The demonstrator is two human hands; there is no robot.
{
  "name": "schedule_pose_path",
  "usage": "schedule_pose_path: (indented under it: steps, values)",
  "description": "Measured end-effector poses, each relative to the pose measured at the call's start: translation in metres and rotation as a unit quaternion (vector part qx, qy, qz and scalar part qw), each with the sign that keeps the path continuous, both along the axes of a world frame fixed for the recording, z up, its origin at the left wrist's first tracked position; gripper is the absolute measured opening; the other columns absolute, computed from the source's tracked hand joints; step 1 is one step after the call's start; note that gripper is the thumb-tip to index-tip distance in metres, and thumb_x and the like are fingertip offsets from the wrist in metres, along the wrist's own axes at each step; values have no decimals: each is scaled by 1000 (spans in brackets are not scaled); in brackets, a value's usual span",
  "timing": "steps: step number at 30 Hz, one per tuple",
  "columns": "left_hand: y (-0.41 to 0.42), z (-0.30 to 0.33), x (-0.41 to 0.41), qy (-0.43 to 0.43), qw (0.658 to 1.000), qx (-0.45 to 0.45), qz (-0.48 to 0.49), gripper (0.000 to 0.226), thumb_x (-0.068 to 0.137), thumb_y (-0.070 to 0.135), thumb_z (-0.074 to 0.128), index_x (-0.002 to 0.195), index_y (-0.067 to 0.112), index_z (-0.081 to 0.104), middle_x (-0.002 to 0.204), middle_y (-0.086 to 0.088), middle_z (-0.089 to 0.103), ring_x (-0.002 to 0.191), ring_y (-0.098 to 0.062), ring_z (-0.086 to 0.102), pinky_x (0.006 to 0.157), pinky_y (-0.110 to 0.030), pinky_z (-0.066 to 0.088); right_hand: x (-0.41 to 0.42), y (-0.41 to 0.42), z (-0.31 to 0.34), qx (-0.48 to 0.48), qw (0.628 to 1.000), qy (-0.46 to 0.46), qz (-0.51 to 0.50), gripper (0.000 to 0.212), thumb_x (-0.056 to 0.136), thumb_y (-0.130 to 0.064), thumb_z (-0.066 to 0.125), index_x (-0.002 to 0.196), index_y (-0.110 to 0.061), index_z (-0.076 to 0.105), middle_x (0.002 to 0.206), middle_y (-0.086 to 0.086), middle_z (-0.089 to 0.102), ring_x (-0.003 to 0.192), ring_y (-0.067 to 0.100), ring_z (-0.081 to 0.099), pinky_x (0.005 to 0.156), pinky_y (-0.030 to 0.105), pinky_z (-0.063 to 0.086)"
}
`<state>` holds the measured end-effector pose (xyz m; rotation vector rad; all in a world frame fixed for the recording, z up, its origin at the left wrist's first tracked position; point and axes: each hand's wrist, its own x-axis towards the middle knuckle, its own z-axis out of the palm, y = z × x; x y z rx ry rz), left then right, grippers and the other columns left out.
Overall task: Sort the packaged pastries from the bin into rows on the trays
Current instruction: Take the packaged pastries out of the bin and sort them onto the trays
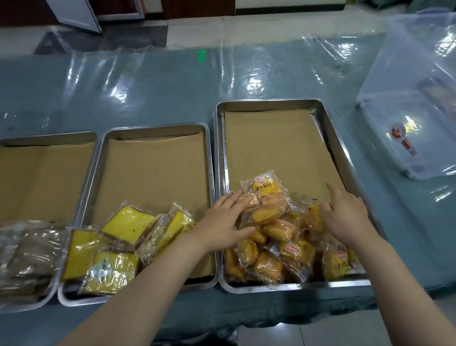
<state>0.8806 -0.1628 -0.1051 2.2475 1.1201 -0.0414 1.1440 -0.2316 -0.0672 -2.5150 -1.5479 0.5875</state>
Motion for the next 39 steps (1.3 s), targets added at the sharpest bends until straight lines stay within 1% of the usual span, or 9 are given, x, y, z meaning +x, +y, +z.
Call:
schedule_pose_path:
  steps: [3, 9, 14, 18, 21, 24, 29, 33, 39]
  values:
    - [-3, 8, -15, -18, 1000, -10, -6, 82, 90, 64, 48, 154, 38, 4, 163, 10, -1, 148, -12, -5, 120, -42, 8, -25, 9, 13, 24, 999, 16, 23, 57, 99, -26, 35, 154, -15, 23, 147, 16, 45, 137, 35, 35, 118, 48, 19]
    - [-1, 22, -62, -60, 997, -11, 51, 72, 95, 60, 43, 154, 37, 10, 162, 12, 3, 148, -10, 0, 119, -39, 10, -92, 26, 39, 60, 994, 32, 81, 60, 102, -50, 31, 153, -18, 26, 152, 9, 40, 143, 29, 27, 119, 48, 20]
    - [12, 39, -131, -102, 989, 24, 109, 65, 98, 53, 41, 154, 31, 18, 162, 2, 13, 147, -13, 6, 115, -28, 7, -172, 43, 59, 84, 986, 48, 136, 58, 102, -50, 31, 152, -21, 27, 151, 7, 40, 143, 25, 26, 118, 48, 21]
    - [25, 50, -208, -97, 984, 49, 139, 78, 87, 73, 28, 153, 34, 17, 162, 4, 13, 148, -15, 6, 121, -36, 8, -244, 63, 68, 113, 978, 55, 165, 60, 100, -51, 33, 150, -18, 31, 149, 6, 42, 140, 26, 31, 115, 46, 26]
    - [31, 61, -269, -102, 981, 59, 157, 70, 94, 64, 35, 153, 31, 20, 161, 3, 14, 148, -13, 5, 120, -33, 6, -301, 78, 70, 129, 973, 56, 182, 63, 97, -57, 33, 148, -19, 36, 147, 4, 44, 140, 26, 33, 115, 48, 27]
    - [33, 78, -330, -105, 978, 75, 167, 74, 89, 67, 31, 153, 31, 20, 162, 5, 11, 148, -11, 3, 121, -36, 5, -358, 87, 74, 138, 972, 44, 187, 59, 100, -47, 39, 148, -13, 36, 147, 10, 45, 139, 28, 32, 115, 42, 23]
    - [34, 98, -415, -95, 976, 73, 179, 65, 95, 60, 31, 154, 37, 15, 162, 12, 5, 147, -7, -1, 118, -37, 5, -439, 94, 80, 158, 967, 63, 191, 58, 100, -45, 39, 147, -13, 37, 146, 12, 45, 139, 28, 32, 116, 45, 23]
    - [43, 107, -461, -104, 973, 88, 187, 66, 93, 63, 29, 153, 38, 17, 162, 12, 7, 147, -6, -2, 119, -39, 7, -484, 100, 85, 166, 962, 77, 202, 56, 101, -46, 38, 149, -16, 34, 151, 7, 41, 142, 24, 28, 117, 46, 21]
    - [62, 130, -491, -154, 960, 124, 198, 67, 91, 67, 32, 151, 39, 22, 160, 16, 14, 145, 0, 3, 116, -30, 6, -518, 125, 96, 182, 951, 82, 236, 57, 100, -50, 34, 150, -22, 32, 155, -1, 35, 145, 21, 22, 119, 46, 20]
